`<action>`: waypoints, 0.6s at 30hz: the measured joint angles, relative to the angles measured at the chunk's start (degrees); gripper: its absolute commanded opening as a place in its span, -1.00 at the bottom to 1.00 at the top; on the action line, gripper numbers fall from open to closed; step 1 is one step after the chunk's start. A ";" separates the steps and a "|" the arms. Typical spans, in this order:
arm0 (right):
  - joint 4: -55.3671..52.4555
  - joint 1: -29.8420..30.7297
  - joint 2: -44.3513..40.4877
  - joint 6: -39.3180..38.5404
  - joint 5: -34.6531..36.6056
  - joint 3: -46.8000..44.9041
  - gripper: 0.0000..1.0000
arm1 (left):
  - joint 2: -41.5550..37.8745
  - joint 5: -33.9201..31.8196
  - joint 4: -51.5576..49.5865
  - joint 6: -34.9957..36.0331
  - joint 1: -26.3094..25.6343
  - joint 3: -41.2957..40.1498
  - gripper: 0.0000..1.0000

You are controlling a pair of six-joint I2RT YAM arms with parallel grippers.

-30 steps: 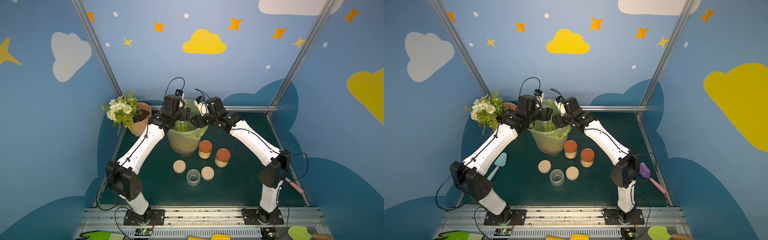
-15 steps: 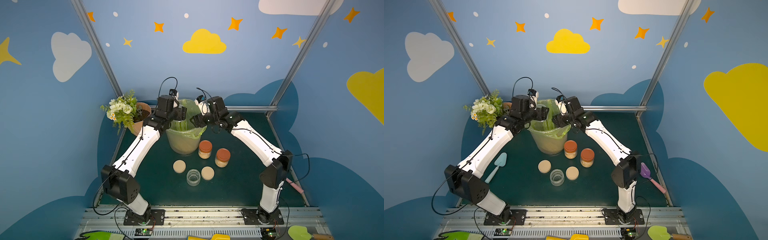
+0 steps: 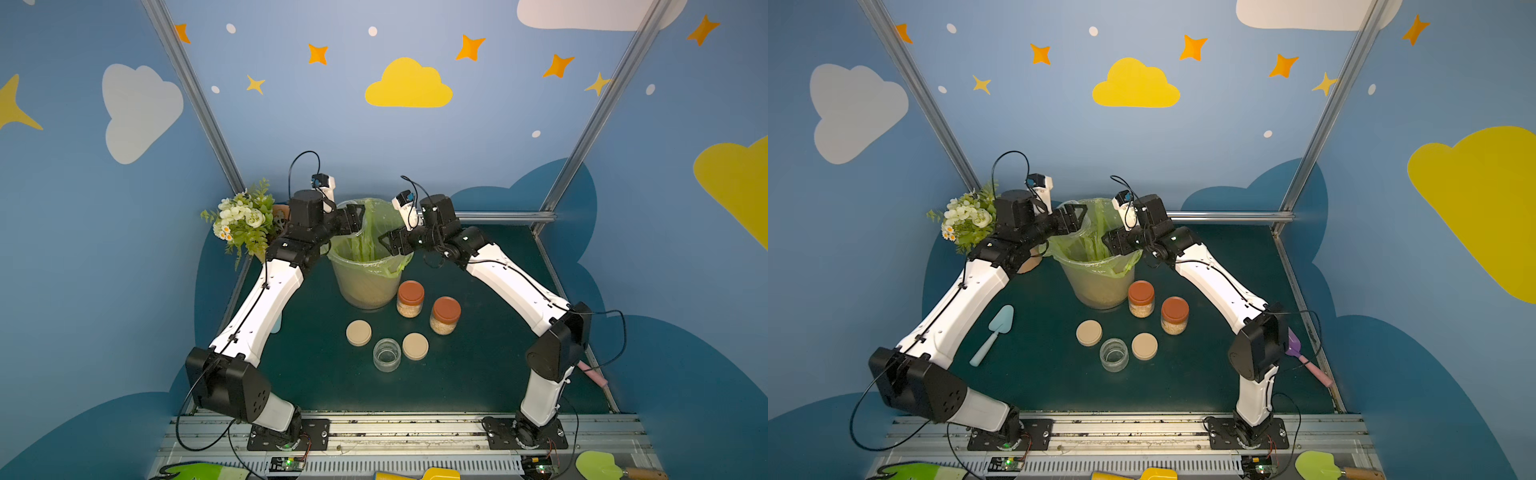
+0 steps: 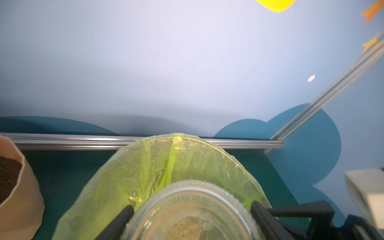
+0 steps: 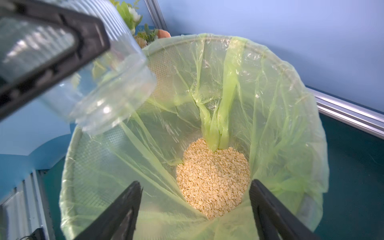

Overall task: Empty expired oatmeal from jars
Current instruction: Pour the expired oatmeal into the trash bin, then place the jar at the center of the board.

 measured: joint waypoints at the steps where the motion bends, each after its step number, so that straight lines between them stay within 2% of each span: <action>1: 0.90 -0.35 -1.07 1.01 -0.66 -1.55 0.70 | -0.66 -0.04 1.55 -1.73 0.07 -1.14 -0.94; 5: 4.83 -2.19 -4.81 5.88 -4.33 -5.16 0.74 | -4.52 -0.48 7.63 -9.84 -0.68 -6.54 -0.93; 11: 14.43 -3.91 -12.46 16.13 -9.49 -11.06 0.88 | -10.99 -0.48 18.23 -25.88 -0.92 -13.84 -0.94; 18: 34.40 -3.56 -19.52 35.63 -13.27 -24.13 0.91 | -14.34 -1.55 35.21 -46.88 -2.64 -25.29 -0.94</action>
